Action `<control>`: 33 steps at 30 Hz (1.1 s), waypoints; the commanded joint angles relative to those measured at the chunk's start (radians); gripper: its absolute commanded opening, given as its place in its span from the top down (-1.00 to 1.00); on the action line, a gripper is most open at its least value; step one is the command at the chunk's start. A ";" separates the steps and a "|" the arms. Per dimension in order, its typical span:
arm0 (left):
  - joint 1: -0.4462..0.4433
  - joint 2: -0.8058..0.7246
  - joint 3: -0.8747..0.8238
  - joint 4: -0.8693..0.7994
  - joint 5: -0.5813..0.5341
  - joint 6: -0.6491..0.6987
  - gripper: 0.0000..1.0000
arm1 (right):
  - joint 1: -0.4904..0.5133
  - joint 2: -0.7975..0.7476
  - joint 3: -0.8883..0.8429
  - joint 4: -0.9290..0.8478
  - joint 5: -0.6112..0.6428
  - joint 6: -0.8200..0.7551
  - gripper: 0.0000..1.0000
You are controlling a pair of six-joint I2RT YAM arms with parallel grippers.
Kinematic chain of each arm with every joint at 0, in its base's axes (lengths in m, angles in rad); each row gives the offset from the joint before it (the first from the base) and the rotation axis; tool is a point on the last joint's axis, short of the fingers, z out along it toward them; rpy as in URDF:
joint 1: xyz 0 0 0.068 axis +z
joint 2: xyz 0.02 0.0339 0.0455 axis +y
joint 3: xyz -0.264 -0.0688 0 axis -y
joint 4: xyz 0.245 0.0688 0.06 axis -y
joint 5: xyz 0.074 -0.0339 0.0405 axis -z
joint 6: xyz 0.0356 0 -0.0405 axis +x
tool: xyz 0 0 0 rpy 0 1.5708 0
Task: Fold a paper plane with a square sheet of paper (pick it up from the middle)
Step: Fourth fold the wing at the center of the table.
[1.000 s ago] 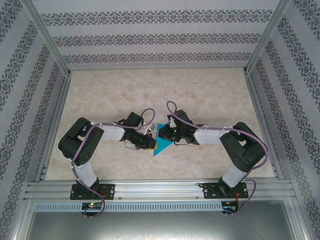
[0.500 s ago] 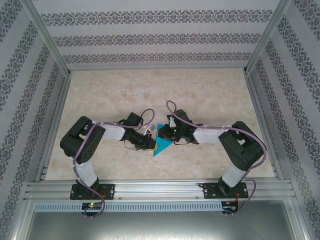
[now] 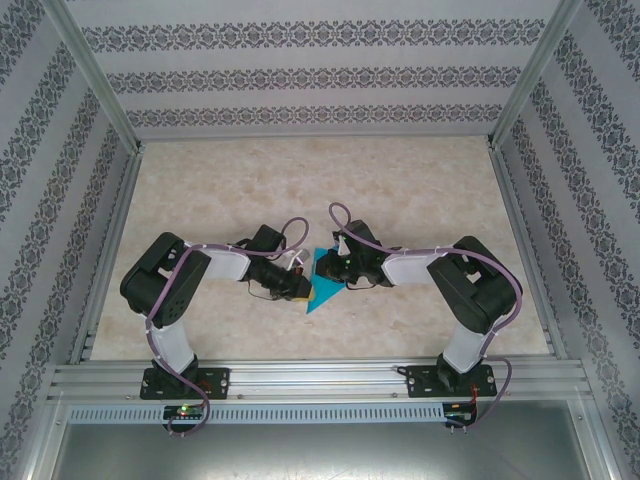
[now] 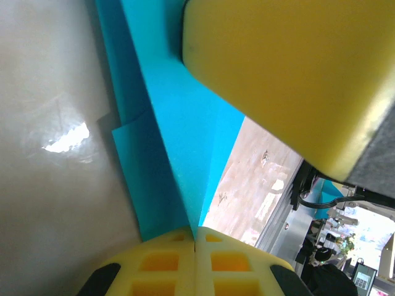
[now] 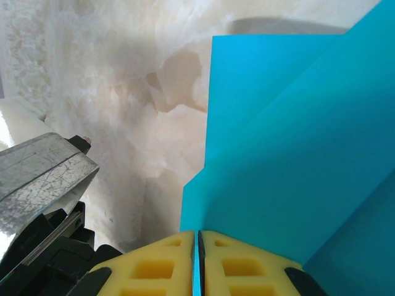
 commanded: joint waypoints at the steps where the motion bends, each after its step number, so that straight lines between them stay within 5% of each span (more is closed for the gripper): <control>1: 0.019 0.024 0.019 0.021 0.027 -0.014 0.91 | -0.010 0.015 0.014 0.014 0.025 0.000 0.76; 33: 0.029 0.075 0.056 -0.010 0.082 -0.012 0.90 | 0.005 -0.023 -0.012 0.021 0.004 0.007 0.75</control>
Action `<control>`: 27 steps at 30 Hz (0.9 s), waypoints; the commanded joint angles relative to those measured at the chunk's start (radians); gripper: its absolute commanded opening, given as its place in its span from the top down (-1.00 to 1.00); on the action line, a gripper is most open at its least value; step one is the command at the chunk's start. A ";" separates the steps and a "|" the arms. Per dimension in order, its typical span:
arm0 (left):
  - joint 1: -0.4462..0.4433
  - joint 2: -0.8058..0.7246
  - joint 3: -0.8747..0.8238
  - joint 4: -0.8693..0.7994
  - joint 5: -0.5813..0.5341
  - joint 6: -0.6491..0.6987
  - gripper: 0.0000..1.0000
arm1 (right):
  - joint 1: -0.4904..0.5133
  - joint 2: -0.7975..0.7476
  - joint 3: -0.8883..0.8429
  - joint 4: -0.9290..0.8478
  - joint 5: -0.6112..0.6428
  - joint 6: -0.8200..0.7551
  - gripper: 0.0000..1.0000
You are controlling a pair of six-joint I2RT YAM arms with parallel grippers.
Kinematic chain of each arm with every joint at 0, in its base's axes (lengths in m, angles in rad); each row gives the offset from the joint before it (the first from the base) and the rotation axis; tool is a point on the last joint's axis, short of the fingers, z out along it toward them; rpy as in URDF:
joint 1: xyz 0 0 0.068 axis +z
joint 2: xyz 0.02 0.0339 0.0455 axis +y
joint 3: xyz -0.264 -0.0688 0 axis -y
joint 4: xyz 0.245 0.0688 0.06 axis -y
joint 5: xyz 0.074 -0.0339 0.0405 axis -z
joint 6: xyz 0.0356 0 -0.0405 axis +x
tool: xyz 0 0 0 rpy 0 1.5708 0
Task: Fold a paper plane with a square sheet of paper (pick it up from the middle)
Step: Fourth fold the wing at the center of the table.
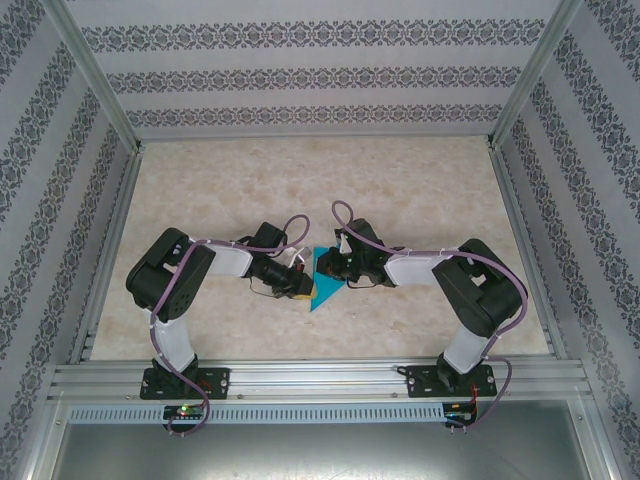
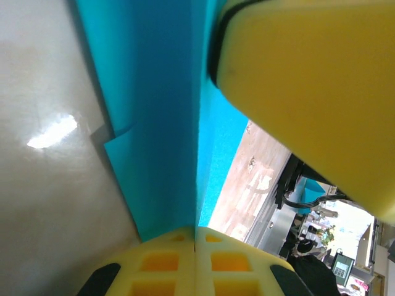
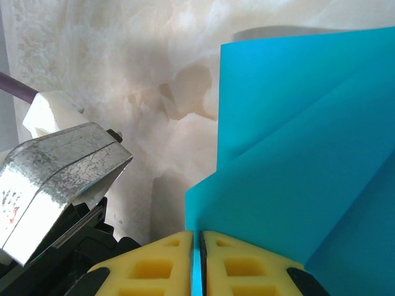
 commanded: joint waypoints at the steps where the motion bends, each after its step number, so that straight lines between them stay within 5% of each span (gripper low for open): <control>1: 0.018 0.026 0.019 -0.016 0.024 0.002 0.90 | 0.012 0.010 -0.003 0.023 -0.011 0.002 0.74; 12: 0.019 0.029 0.020 -0.020 0.022 0.002 0.88 | 0.013 0.060 0.007 -0.077 0.070 -0.010 0.78; 20: 0.018 -0.013 0.005 -0.074 -0.022 0.025 0.59 | 0.014 0.063 0.009 -0.070 0.055 -0.014 0.78; 27: 0.016 -0.028 -0.043 -0.034 -0.047 -0.012 0.86 | 0.015 0.064 0.013 -0.077 0.056 -0.011 0.78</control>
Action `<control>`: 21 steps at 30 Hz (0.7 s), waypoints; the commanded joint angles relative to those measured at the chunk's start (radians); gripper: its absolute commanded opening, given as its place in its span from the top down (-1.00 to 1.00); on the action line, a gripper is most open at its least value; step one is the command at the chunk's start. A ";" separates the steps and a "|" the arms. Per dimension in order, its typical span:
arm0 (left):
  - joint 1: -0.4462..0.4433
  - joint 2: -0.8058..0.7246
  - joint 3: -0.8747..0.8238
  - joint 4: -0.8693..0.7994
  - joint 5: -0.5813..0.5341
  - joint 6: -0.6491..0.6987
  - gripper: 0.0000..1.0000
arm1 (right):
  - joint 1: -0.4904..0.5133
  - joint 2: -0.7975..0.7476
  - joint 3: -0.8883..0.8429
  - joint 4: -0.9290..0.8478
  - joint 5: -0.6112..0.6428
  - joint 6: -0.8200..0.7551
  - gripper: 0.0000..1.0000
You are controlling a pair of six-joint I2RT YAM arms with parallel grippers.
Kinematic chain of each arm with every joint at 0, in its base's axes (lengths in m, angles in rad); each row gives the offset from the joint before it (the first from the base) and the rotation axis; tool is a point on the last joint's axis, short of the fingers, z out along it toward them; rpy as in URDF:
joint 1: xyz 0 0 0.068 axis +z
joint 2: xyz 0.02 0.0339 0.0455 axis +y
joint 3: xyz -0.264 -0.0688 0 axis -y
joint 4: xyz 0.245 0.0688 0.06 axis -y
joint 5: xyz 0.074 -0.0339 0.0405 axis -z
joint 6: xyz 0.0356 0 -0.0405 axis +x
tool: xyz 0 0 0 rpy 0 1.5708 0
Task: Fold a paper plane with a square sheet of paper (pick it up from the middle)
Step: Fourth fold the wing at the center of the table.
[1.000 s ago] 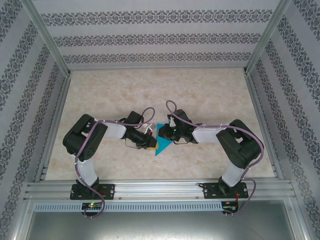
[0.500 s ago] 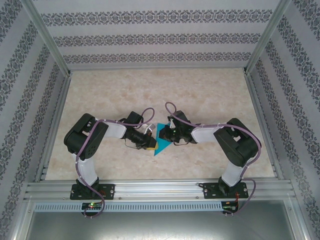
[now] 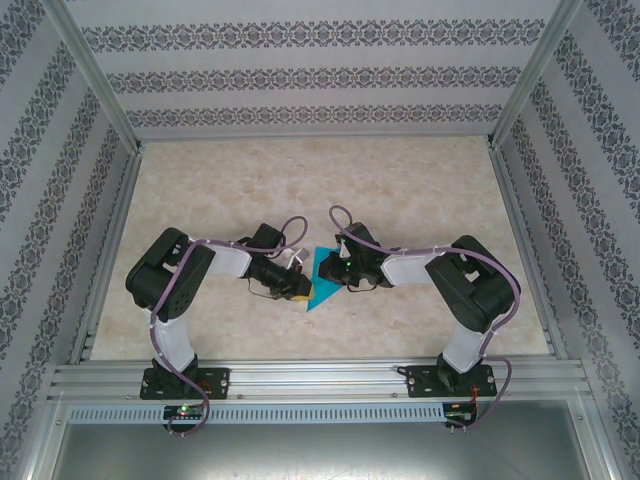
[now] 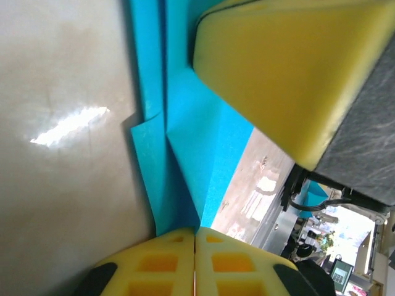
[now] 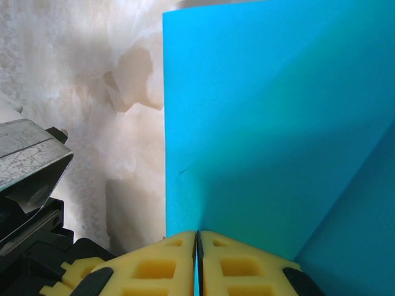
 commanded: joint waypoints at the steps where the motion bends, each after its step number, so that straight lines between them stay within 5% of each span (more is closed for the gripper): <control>1: 0.010 -0.028 -0.034 -0.010 -0.029 -0.016 0.90 | 0.009 0.019 0.010 -0.040 0.021 -0.014 0.78; 6: 0.010 -0.013 -0.038 -0.032 -0.055 -0.018 0.97 | 0.009 0.026 0.013 -0.045 0.020 -0.014 0.77; 12: 0.010 -0.041 -0.042 -0.044 -0.061 -0.019 0.73 | 0.008 0.031 0.016 -0.068 0.033 -0.015 0.77; 21: 0.001 -0.053 -0.059 -0.040 -0.047 -0.028 0.73 | 0.009 0.031 0.013 -0.082 0.045 -0.016 0.77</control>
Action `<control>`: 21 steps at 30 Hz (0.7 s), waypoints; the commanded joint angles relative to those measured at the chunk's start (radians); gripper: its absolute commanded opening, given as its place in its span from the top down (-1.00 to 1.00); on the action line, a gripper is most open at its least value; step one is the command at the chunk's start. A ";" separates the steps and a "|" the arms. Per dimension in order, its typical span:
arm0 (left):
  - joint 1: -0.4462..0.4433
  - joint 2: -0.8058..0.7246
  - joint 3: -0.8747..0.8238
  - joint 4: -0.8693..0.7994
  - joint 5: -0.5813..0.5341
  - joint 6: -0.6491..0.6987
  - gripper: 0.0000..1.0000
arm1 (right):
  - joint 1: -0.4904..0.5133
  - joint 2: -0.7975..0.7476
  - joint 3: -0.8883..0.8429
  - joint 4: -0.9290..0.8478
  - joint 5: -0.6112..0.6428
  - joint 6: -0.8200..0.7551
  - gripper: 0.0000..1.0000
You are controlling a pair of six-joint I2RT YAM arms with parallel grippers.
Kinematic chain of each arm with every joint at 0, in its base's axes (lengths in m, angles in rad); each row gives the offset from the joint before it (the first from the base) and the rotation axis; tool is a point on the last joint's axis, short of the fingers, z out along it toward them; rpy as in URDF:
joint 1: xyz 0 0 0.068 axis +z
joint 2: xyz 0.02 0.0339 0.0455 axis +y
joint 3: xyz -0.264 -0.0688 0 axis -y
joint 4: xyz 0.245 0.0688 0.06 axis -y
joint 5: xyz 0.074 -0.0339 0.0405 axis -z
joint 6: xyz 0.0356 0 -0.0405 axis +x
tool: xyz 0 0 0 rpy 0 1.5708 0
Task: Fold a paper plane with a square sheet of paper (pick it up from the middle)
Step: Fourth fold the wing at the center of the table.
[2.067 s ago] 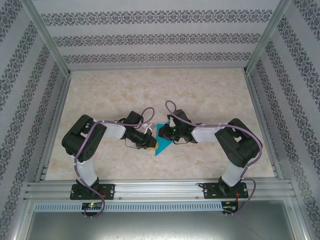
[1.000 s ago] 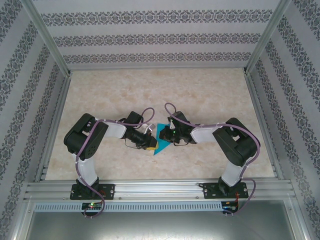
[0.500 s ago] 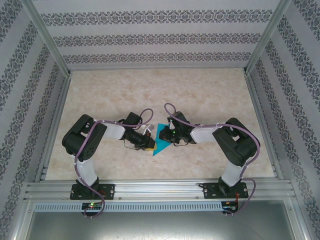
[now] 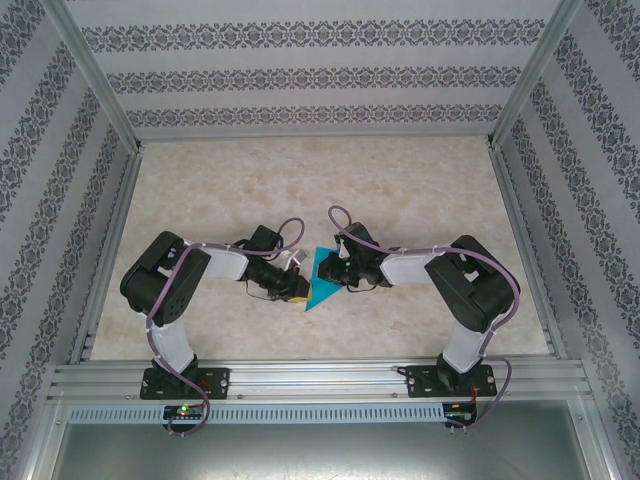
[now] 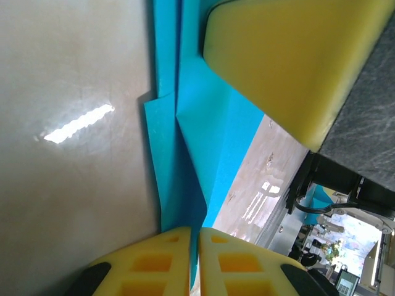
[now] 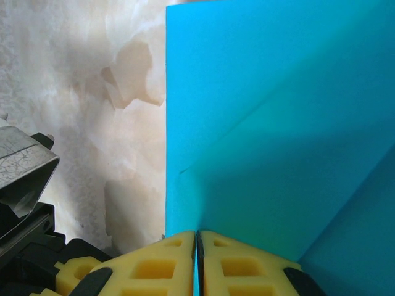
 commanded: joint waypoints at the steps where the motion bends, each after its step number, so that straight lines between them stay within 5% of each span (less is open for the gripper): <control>1: 0.000 -0.008 -0.021 -0.050 -0.017 -0.008 0.74 | 0.007 0.030 0.006 -0.064 0.042 -0.016 0.77; 7: -0.010 -0.005 -0.011 -0.106 -0.063 -0.003 0.95 | 0.010 0.030 0.007 -0.070 0.040 -0.016 0.77; 15: -0.030 -0.054 0.001 -0.167 -0.110 0.015 0.67 | 0.013 0.033 -0.001 -0.067 0.047 -0.013 0.77; 21: -0.057 -0.049 0.018 -0.201 -0.145 0.022 0.75 | 0.014 0.033 -0.001 -0.067 0.047 -0.014 0.77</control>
